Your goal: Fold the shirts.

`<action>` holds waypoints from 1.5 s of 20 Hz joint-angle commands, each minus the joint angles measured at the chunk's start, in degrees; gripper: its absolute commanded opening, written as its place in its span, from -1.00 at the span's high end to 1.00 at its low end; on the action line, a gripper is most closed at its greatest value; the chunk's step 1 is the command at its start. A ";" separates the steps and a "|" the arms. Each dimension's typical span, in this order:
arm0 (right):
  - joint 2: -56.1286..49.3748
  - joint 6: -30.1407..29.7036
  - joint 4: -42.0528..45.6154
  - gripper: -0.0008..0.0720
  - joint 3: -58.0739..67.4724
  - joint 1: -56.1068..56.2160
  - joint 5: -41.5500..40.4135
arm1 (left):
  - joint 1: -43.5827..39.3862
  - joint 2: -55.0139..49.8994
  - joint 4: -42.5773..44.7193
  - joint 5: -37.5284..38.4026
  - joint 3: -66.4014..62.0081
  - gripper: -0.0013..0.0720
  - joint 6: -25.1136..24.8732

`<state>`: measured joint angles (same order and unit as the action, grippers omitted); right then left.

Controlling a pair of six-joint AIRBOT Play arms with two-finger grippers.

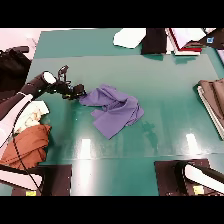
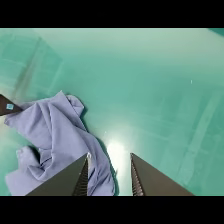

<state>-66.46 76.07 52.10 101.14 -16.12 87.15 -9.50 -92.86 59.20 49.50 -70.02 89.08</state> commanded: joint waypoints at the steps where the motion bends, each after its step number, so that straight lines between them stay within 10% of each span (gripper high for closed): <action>1: 0.17 0.00 0.42 0.13 -2.25 -0.02 0.00 | 0.17 -0.81 -4.39 -0.48 0.24 0.72 -2.29; 6: 2.67 -0.04 2.14 0.05 -26.71 0.02 -1.97 | 0.20 3.74 0.35 -0.20 -2.40 0.90 -4.72; 8: 2.60 0.00 1.38 -0.51 -39.34 0.57 -5.73 | 0.20 5.95 2.54 0.24 -4.66 0.90 -4.76; 13: -1.07 -0.07 -5.05 -0.48 -60.83 13.05 -24.96 | 0.20 7.39 2.58 1.18 -6.38 0.90 -5.55; 19: -14.84 -1.51 -10.58 -0.47 -54.66 29.97 -34.84 | 0.20 7.39 2.64 3.72 -6.38 0.90 -5.60; 21: -18.69 -1.51 -10.36 -0.32 -50.12 32.11 -34.47 | 0.20 7.39 2.78 4.09 -6.38 0.90 -5.60; 24: -20.85 -1.55 -8.63 0.91 -45.33 32.92 -34.34 | 0.20 8.04 3.30 3.93 -6.40 0.90 -5.55; 30: -8.98 -0.85 4.59 0.92 -33.46 25.77 -28.59 | 0.26 23.52 15.02 -0.83 -8.20 0.90 -5.46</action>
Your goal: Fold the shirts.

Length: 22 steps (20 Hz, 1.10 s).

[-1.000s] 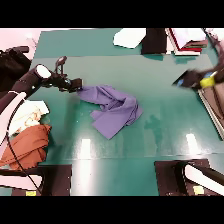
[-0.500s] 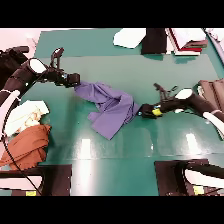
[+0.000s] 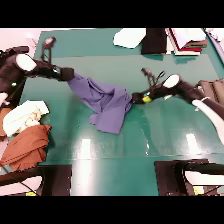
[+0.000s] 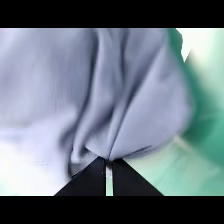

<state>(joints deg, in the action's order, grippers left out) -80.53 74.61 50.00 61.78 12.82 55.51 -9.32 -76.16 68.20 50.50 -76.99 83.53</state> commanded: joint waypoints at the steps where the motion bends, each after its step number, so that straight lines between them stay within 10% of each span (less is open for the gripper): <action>1: 7.85 0.85 8.57 0.92 8.92 -5.20 4.76 | 0.09 10.05 7.19 -1.49 -2.60 0.90 0.00; 14: 31.17 0.81 10.23 0.92 43.32 -23.69 19.54 | 0.07 37.42 3.56 -0.09 -24.65 0.90 -0.04; 22: 22.49 2.08 9.94 0.92 60.28 -30.45 24.59 | 0.07 34.84 3.37 5.57 -28.39 0.90 0.02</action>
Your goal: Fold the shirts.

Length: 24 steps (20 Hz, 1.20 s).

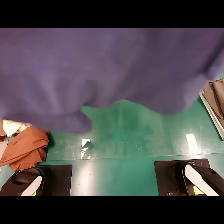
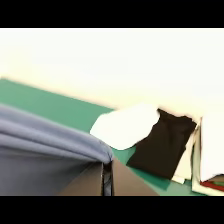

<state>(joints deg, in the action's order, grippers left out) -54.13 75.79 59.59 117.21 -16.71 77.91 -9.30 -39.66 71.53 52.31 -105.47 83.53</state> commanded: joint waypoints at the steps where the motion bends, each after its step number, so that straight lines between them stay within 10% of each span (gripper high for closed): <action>1: -5.79 0.92 0.42 0.92 3.76 0.79 2.14 | 0.07 -4.04 0.04 6.67 1.27 0.90 0.02; 6: -19.10 1.09 3.58 0.92 -10.51 11.72 1.20 | 0.04 -20.31 0.07 15.26 14.08 0.90 0.00; 14: -41.00 1.79 8.94 0.83 -15.98 17.57 -6.97 | 1.01 -45.75 1.92 0.33 24.74 0.89 1.16; 15: -41.75 1.81 8.92 0.25 -15.98 17.57 -7.48 | 1.62 -45.94 1.92 0.37 24.76 0.72 1.57; 16: -41.94 1.79 8.96 -0.21 -15.98 17.57 -7.85 | 2.51 -45.57 1.95 0.63 24.55 -0.21 1.55; 17: -41.68 1.75 9.01 -0.23 -15.98 17.16 -7.89 | 3.69 -45.11 1.95 1.97 23.85 -0.70 1.66; 24: -31.50 -2.32 -0.57 -0.23 -22.71 11.21 2.80 | 11.02 -33.22 2.67 15.26 35.10 -0.69 0.50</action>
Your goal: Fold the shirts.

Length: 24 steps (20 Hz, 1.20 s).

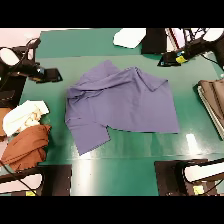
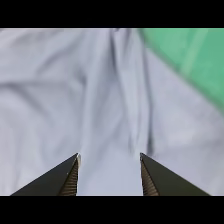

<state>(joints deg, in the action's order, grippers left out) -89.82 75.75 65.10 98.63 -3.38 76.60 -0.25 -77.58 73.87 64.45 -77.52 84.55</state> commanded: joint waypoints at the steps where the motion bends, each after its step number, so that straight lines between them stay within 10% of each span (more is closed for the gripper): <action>1: 6.51 -2.32 -7.89 -0.23 -7.43 -2.47 4.00 | 1.95 6.58 0.09 2.49 12.35 -0.69 -0.17; 14: 20.22 -2.73 -8.61 -0.23 -26.43 2.21 -3.96 | -4.35 9.84 -17.79 -12.44 40.26 -0.67 -6.34; 17: 20.22 -2.73 -8.33 -0.23 -26.49 -0.24 -1.18 | -5.29 9.88 -18.53 -11.32 39.21 0.92 -5.14; 24: 28.81 -2.69 -0.15 -0.26 -47.25 -19.89 0.50 | -5.31 14.01 -16.94 -8.90 30.23 0.90 -5.46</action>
<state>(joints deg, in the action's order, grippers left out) -64.51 72.99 59.77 60.03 -15.38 76.51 -5.37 -65.47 56.86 55.11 -44.56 79.22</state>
